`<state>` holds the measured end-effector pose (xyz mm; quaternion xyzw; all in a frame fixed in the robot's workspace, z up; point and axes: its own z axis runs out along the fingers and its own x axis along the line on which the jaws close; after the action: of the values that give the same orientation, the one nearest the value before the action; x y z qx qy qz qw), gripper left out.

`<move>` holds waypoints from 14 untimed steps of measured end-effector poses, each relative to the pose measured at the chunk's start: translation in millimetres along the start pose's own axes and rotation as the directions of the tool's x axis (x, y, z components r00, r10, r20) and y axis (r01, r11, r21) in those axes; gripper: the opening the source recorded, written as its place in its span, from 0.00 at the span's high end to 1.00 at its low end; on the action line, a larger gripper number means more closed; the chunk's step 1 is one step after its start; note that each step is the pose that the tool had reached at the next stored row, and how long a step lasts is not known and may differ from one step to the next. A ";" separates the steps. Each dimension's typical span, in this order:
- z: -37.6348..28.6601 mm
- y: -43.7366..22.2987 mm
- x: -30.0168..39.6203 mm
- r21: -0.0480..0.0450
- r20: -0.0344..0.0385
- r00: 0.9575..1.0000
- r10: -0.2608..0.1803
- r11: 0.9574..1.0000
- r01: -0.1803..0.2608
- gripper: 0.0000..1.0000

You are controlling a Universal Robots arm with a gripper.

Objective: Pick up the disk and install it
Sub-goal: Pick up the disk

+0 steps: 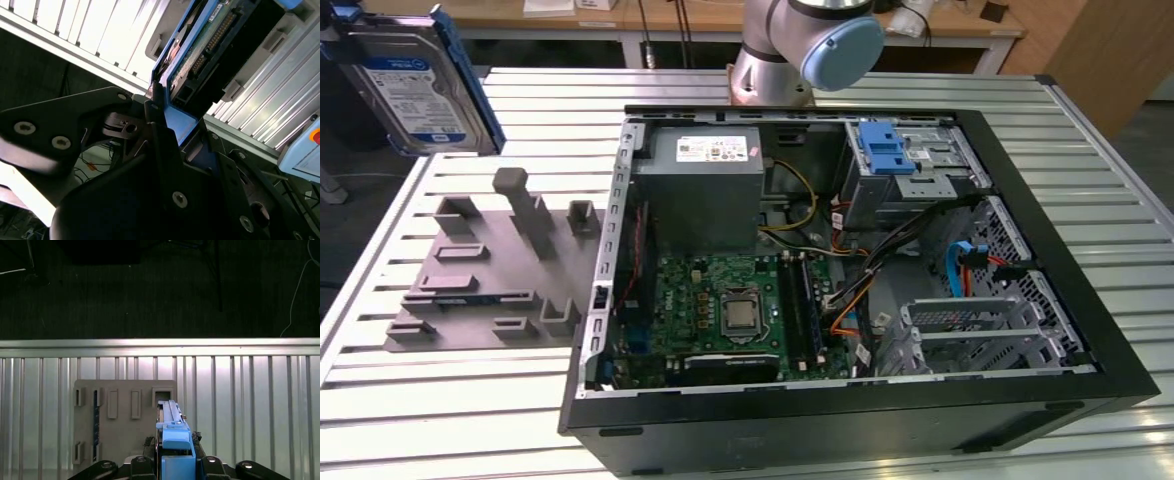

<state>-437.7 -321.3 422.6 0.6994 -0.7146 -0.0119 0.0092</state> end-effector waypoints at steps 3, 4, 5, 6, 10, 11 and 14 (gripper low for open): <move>-2.3 0.1 -0.1 0.000 0.000 1.000 0.000 1.000 0.000 0.64; -3.1 0.1 -0.1 0.000 0.000 1.000 0.000 1.000 0.000 0.64; -4.1 0.1 -0.1 0.000 0.000 1.000 0.000 1.000 0.000 0.64; -5.1 0.1 -0.1 0.000 0.000 1.000 0.000 1.000 0.000 0.64; -9.7 0.3 -0.3 0.000 0.000 1.000 0.000 1.000 0.000 0.64; -11.0 0.3 -0.4 0.000 0.000 1.000 0.000 1.000 0.000 0.64; -15.1 0.5 -0.4 0.000 0.000 1.000 0.000 1.000 0.000 0.64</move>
<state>-437.7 -321.0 437.7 0.6994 -0.7146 -0.0119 0.0092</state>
